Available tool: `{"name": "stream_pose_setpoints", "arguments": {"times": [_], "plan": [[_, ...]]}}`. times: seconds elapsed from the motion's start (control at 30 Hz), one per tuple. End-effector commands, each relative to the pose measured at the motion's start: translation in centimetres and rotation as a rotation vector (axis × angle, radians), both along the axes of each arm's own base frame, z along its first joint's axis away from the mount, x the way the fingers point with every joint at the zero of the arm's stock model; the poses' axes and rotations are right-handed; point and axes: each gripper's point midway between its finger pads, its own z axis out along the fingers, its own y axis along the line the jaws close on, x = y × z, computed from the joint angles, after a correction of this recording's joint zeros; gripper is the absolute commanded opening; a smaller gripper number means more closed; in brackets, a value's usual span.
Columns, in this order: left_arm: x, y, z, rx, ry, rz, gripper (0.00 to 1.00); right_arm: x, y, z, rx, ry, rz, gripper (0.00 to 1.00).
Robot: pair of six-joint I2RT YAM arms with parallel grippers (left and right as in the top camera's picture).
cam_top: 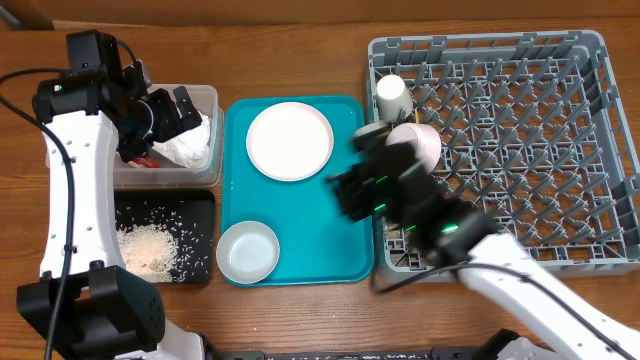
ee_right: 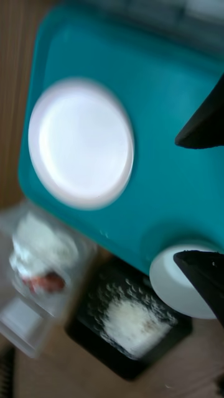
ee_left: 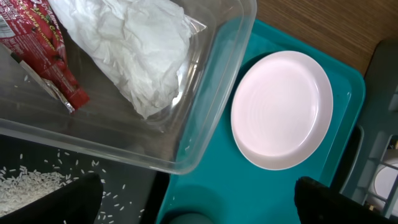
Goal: Sort waste into correct bins and load items into the dishwasher
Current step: 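Move the right gripper to the white bowl on the teal tray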
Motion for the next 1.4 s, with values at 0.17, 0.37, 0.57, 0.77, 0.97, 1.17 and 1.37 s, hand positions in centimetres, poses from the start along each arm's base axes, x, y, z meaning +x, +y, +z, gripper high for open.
{"name": "stream_pose_setpoints", "arguments": {"times": [0.17,0.37,0.57,0.77,0.97,1.17,1.37], "plan": [[0.2,-0.2,0.8,0.013,-0.026,-0.020,1.00,-7.0,10.7,-7.5,-0.143,-0.079,0.369,0.33],[0.2,-0.2,0.8,0.013,-0.025,-0.020,1.00,-10.5,14.0,-9.3,-0.185,-0.193,0.555,0.05],[0.2,-0.2,0.8,0.013,-0.025,-0.020,1.00,-10.8,14.6,-10.1,-0.185,-0.196,0.564,0.04],[0.2,-0.2,0.8,0.013,-0.026,-0.020,1.00,-8.5,13.9,-11.0,-0.300,-0.163,0.438,0.04],[0.2,-0.2,0.8,0.013,-0.025,-0.020,1.00,-7.9,14.4,-9.3,-0.291,-0.096,0.377,0.04],[0.2,-0.2,0.8,0.013,-0.025,-0.020,1.00,-7.3,13.2,-13.1,-0.362,-0.020,0.377,0.04],[0.2,-0.2,0.8,0.013,-0.025,-0.020,1.00,-7.5,13.5,-13.7,-0.329,0.024,0.408,0.04]]}}
